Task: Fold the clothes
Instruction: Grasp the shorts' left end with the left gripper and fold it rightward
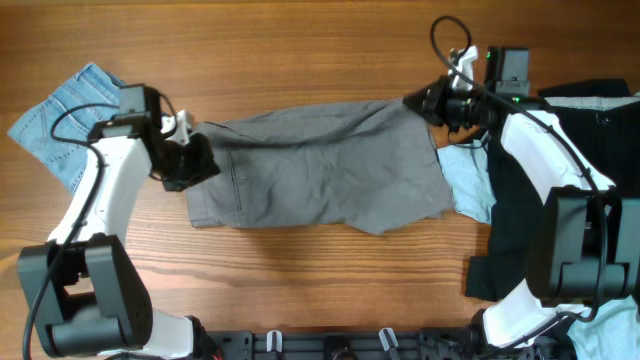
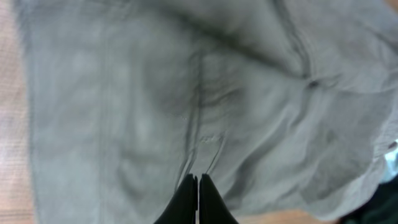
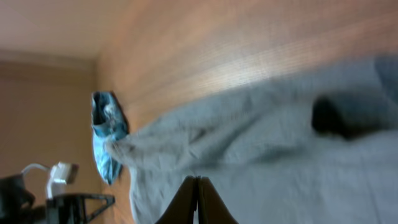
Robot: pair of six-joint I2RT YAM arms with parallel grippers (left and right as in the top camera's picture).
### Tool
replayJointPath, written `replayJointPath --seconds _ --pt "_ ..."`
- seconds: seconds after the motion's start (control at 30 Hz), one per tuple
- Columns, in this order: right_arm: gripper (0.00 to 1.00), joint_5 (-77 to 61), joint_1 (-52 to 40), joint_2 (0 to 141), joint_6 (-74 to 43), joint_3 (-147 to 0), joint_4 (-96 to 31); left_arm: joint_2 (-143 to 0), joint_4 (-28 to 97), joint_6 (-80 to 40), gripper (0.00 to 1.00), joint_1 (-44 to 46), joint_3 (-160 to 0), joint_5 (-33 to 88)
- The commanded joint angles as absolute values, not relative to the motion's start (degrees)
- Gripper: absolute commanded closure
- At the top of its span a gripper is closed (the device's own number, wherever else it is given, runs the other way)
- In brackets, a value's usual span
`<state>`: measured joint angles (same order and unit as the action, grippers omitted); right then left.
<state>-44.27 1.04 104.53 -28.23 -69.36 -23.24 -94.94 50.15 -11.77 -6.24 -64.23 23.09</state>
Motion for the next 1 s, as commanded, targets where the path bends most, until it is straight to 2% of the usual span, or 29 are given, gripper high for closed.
replayJointPath --seconds 0.0,0.1,0.23,0.43,0.5,0.57,0.67,0.8,0.87,0.97 --pt "0.92 -36.7 -2.0 103.5 -19.6 -68.9 -36.9 -96.7 45.8 -7.3 0.96 -1.6 -64.6 22.0" --pt "0.9 -29.6 -6.8 103.7 -16.6 -68.4 -45.0 -100.8 40.1 -6.0 0.96 3.0 -64.6 22.0" --pt "0.9 -26.6 -10.9 103.9 -19.7 -64.3 -45.2 -108.3 30.3 -6.6 0.96 7.0 -64.6 22.0" --pt "0.9 -23.5 -11.5 104.0 -21.0 -58.4 -43.0 -111.0 10.3 -19.2 0.95 3.1 -65.3 15.8" --pt "0.9 -22.8 -11.5 104.0 -21.0 -57.8 -43.4 -111.0 10.5 -20.4 0.96 -0.1 -68.3 20.6" --pt "0.9 -21.8 -11.5 104.0 -21.0 -57.7 -43.6 -110.5 11.9 -19.9 0.96 -1.9 -71.7 30.2" --pt "0.87 -21.6 -11.5 104.0 -21.0 -57.7 -43.4 -108.9 17.6 -18.2 0.91 -0.1 -75.7 43.4" --pt "0.84 -21.6 -11.4 104.0 -20.9 -57.7 -42.7 -108.6 26.6 -9.1 0.88 6.4 -75.7 42.9" --pt "0.84 -21.6 -11.4 104.0 -21.0 -57.7 -42.4 -108.6 27.3 -7.7 0.96 10.0 -75.7 36.6" --pt "0.84 -21.6 -11.4 104.0 -21.0 -57.7 -42.5 -110.4 26.5 -7.7 0.96 16.8 -75.7 25.1"
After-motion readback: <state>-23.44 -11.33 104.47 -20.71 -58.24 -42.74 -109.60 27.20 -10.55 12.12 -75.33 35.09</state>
